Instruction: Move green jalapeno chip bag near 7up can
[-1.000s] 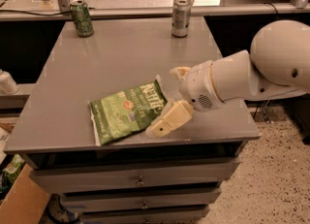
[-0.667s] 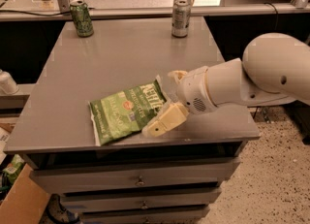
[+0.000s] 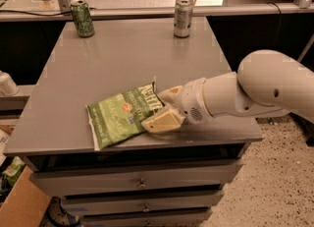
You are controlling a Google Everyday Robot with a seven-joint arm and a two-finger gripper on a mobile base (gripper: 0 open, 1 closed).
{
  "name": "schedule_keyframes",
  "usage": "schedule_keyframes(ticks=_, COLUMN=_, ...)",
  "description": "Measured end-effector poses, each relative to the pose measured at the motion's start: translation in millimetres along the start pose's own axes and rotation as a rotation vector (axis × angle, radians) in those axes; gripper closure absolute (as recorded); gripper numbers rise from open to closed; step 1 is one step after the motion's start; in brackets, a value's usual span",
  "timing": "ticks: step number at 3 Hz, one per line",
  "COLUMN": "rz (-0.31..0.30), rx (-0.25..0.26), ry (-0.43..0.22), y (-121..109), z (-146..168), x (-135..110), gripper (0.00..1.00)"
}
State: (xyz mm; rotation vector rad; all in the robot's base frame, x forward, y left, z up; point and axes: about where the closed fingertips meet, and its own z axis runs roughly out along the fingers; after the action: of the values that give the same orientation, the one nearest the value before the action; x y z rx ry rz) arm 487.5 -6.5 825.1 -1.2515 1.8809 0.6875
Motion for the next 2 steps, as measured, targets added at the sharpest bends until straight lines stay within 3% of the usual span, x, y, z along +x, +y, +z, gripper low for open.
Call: schedule_keyframes(ticks=2, rz=0.030, rx=0.067, ry=-0.031, y=-15.5, z=-18.0, x=-1.3, gripper=0.87)
